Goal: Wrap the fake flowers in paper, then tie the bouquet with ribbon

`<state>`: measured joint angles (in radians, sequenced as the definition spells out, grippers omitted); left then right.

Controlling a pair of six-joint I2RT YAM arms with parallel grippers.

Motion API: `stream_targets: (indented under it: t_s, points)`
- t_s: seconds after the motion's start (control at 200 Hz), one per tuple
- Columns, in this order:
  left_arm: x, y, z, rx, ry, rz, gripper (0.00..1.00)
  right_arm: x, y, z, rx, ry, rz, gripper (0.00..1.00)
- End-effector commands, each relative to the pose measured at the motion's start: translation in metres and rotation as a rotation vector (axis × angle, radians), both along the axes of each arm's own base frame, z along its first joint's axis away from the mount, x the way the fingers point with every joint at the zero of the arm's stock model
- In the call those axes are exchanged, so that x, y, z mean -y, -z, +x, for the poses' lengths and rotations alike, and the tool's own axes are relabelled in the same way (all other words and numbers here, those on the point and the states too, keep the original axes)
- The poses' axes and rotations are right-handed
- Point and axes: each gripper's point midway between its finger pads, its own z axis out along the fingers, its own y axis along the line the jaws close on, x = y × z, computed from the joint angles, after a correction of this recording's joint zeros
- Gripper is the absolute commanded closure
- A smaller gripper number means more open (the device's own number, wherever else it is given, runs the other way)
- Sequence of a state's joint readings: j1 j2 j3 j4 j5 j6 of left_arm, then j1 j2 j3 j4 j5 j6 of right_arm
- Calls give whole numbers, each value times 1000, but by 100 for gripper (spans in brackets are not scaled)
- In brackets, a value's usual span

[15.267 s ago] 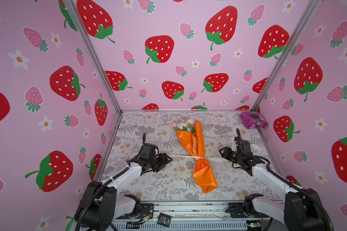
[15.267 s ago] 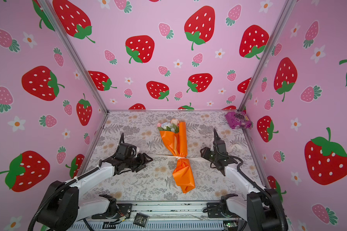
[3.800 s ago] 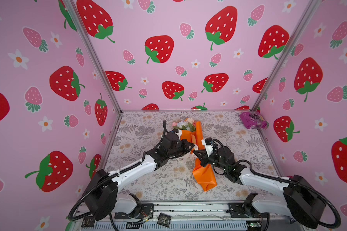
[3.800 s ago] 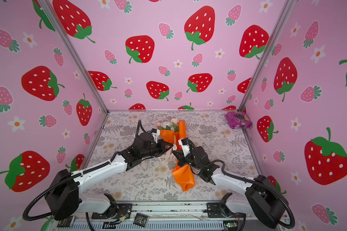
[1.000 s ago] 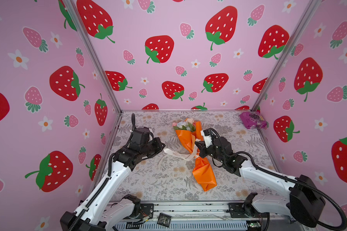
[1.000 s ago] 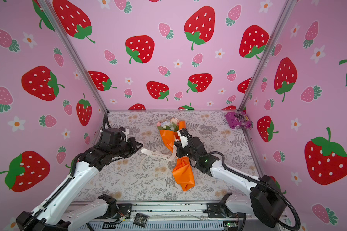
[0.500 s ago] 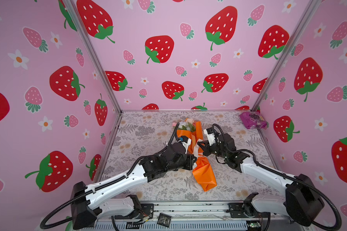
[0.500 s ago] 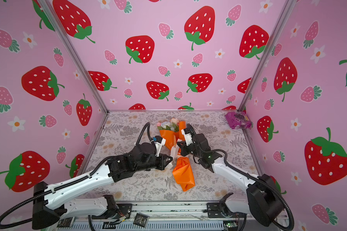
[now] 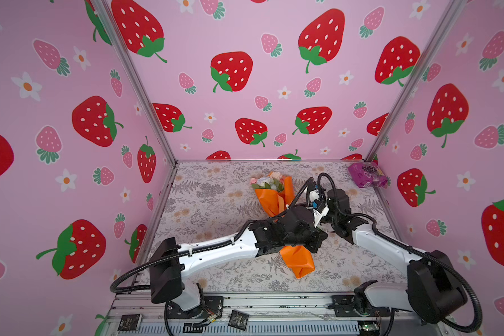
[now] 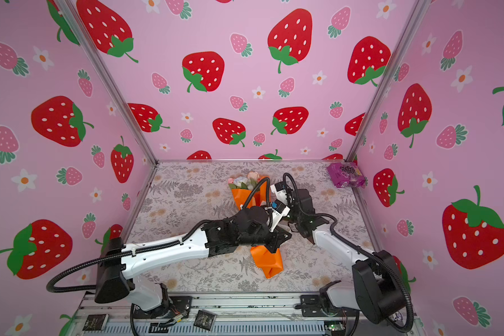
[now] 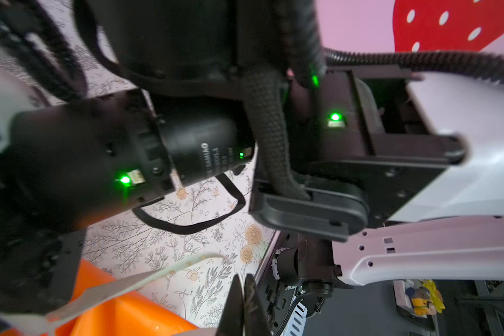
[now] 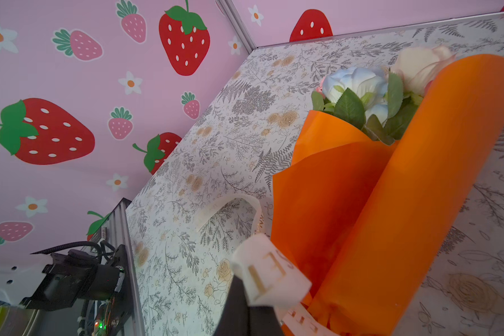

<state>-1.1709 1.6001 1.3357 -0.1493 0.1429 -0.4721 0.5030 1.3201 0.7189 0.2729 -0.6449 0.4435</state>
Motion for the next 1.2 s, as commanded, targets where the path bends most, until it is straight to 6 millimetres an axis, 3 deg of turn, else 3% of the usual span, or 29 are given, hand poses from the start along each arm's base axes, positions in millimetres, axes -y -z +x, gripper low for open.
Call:
stream_targets:
  t_s: [0.0, 0.27, 0.41, 0.45, 0.545, 0.605, 0.725, 0.84, 1.015, 1.195]
  points:
    - [16, 0, -1, 29, 62, -7, 97, 0, -5, -1, 13, -44, 23, 100]
    - [27, 43, 7, -3, 42, 62, 96, 0, -3, 1, 10, -58, 9, 100]
    - [38, 52, 15, -6, 28, 71, 96, 2, 0, 2, 8, -48, -3, 100]
    - [40, 54, 17, -4, 25, 79, 89, 2, -1, 2, 13, -43, -4, 100]
    - [42, 59, 20, -5, 17, 94, 87, 4, 0, 5, 14, -27, -9, 100]
    - [40, 60, 20, -10, 16, 105, 81, 5, 1, 6, 14, -22, -11, 100]
    - [26, 51, 25, 27, -30, 89, 62, 5, 2, 6, 11, -21, -12, 100]
    - [16, 35, 20, 52, -18, 43, 56, 6, 2, 6, 12, -20, -14, 100]
    - [-11, 6, 14, 106, -39, -36, 56, 6, 2, 3, 15, -31, -13, 100]
    - [-70, -20, 24, 166, -221, -131, 62, 7, -3, -3, 49, -46, 1, 100]
